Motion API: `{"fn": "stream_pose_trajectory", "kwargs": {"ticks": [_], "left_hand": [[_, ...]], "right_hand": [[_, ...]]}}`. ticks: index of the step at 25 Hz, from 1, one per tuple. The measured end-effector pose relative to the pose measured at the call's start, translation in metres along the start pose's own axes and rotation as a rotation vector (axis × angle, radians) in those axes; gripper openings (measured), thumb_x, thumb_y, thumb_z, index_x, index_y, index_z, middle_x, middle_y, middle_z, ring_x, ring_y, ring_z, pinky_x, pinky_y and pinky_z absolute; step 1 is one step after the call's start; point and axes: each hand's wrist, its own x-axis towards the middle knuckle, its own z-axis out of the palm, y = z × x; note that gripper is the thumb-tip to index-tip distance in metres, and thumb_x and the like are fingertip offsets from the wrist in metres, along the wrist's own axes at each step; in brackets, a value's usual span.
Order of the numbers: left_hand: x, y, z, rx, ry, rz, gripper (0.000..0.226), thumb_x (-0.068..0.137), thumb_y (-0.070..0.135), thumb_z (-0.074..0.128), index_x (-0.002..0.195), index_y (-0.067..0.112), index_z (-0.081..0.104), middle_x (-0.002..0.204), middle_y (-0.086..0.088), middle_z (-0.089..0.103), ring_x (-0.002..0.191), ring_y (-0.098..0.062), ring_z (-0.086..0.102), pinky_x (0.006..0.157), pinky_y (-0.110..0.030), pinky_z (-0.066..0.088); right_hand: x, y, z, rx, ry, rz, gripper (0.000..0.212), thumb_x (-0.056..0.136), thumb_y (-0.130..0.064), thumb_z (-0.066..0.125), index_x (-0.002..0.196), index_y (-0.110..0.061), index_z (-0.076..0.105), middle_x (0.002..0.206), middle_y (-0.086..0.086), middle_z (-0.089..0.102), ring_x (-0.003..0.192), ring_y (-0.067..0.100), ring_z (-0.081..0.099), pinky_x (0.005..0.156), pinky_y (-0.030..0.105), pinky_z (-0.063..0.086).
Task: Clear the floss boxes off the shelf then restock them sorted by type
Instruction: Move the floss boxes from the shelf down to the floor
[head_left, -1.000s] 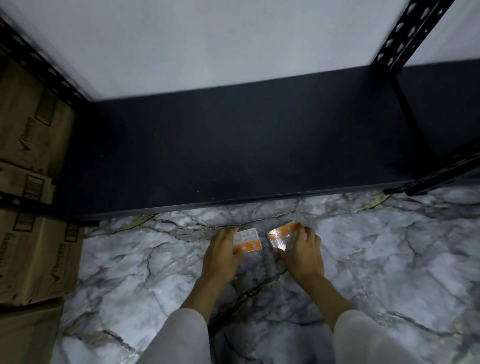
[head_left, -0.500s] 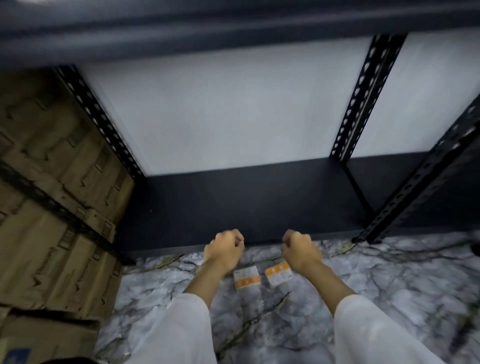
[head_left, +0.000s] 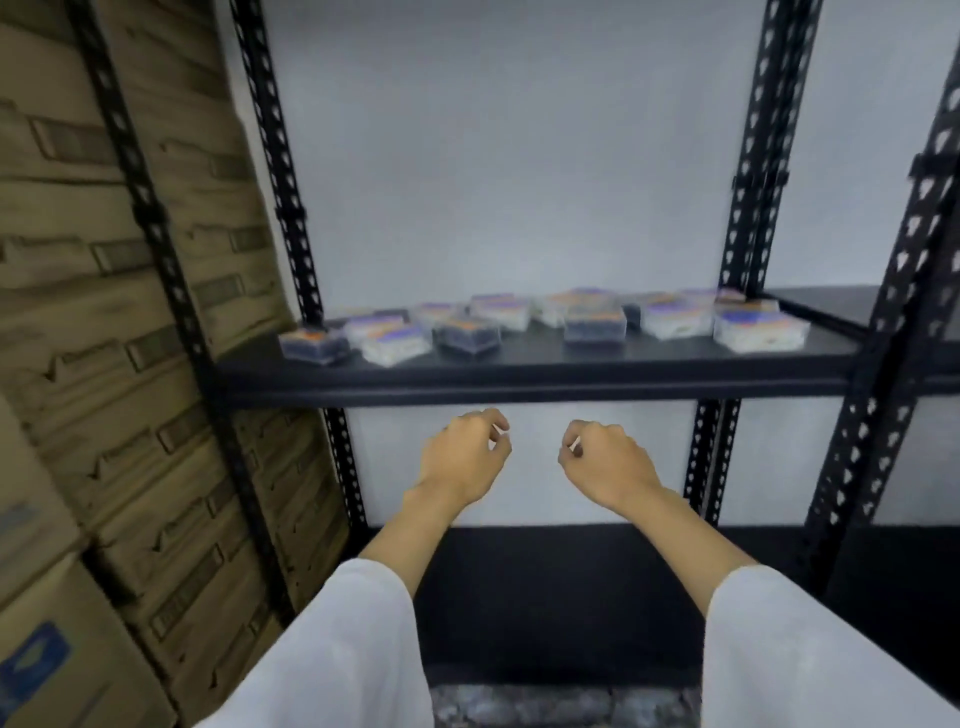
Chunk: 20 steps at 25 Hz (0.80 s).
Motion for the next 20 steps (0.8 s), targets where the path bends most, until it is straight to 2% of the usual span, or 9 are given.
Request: {"fn": "stream_pose_trajectory", "kwargs": {"ticks": [3,6,8,11,13,15,17,20], "left_hand": [[0.032,0.006,-0.046,-0.003,0.180,0.057,0.020,0.095,0.031,0.048,0.110,0.026,0.060,0.107,0.011,0.065,0.098,-0.014,0.062,0.077,-0.032,0.050],[0.070,-0.007,-0.071,0.008,0.280,0.057,0.021,0.093,0.028,0.050,0.109,0.023,0.061,0.111,0.002,0.064,0.105,-0.022,0.058,0.083,-0.040,0.051],[0.092,-0.027,-0.077,0.067,0.327,-0.003,0.026,0.092,0.028,0.050,0.114,0.021,0.060,0.120,-0.003,0.059,0.116,-0.026,0.051,0.091,-0.041,0.047],[0.110,-0.066,-0.074,0.108,0.354,-0.120,0.041,0.093,0.033,0.052,0.132,0.023,0.051,0.139,-0.002,0.047,0.129,-0.023,0.038,0.105,-0.037,0.037],[0.112,-0.091,-0.065,0.063,0.305,-0.160,0.050,0.093,0.039,0.053,0.140,0.029,0.041,0.146,0.002,0.040,0.135,-0.021,0.031,0.110,-0.037,0.032],[0.112,-0.103,-0.056,-0.016,0.270,-0.148,0.051,0.093,0.041,0.054,0.141,0.035,0.038,0.148,0.005,0.036,0.137,-0.019,0.029,0.111,-0.036,0.033],[0.113,-0.106,-0.054,-0.062,0.281,-0.132,0.049,0.092,0.041,0.055,0.139,0.037,0.039,0.147,0.007,0.036,0.135,-0.018,0.031,0.107,-0.035,0.037],[0.110,-0.108,-0.057,-0.092,0.265,-0.097,0.047,0.091,0.041,0.057,0.135,0.040,0.042,0.142,0.009,0.039,0.129,-0.017,0.034,0.101,-0.034,0.040]], "right_hand": [[0.032,-0.038,-0.037,0.030,0.155,-0.113,0.013,0.092,-0.026,0.047,0.095,-0.020,0.057,0.082,-0.002,0.065,0.074,0.020,0.059,0.062,0.031,0.047],[0.070,-0.067,-0.052,0.103,0.236,-0.202,0.014,0.091,-0.027,0.051,0.101,-0.019,0.057,0.092,-0.002,0.067,0.084,0.022,0.062,0.066,0.033,0.050],[0.097,-0.079,-0.047,0.118,0.221,-0.252,0.019,0.091,-0.028,0.052,0.107,-0.020,0.056,0.106,-0.001,0.065,0.094,0.022,0.062,0.071,0.034,0.051],[0.134,-0.089,-0.026,0.078,0.178,-0.272,0.034,0.091,-0.033,0.052,0.124,-0.023,0.051,0.126,0.001,0.055,0.111,0.022,0.055,0.081,0.033,0.049],[0.154,-0.092,-0.008,0.043,0.128,-0.250,0.050,0.092,-0.038,0.053,0.139,-0.025,0.040,0.142,0.002,0.042,0.128,0.023,0.042,0.096,0.035,0.044],[0.165,-0.093,0.005,0.061,0.062,-0.232,0.059,0.092,-0.042,0.054,0.145,-0.029,0.032,0.153,0.002,0.028,0.140,0.022,0.027,0.108,0.038,0.034],[0.172,-0.095,0.017,0.128,-0.007,-0.226,0.061,0.091,-0.043,0.056,0.146,-0.032,0.030,0.155,0.002,0.023,0.144,0.021,0.019,0.111,0.040,0.029],[0.175,-0.090,0.020,0.151,0.005,-0.235,0.049,0.091,-0.041,0.057,0.136,-0.030,0.043,0.143,0.002,0.036,0.136,0.022,0.028,0.104,0.039,0.037]]}}
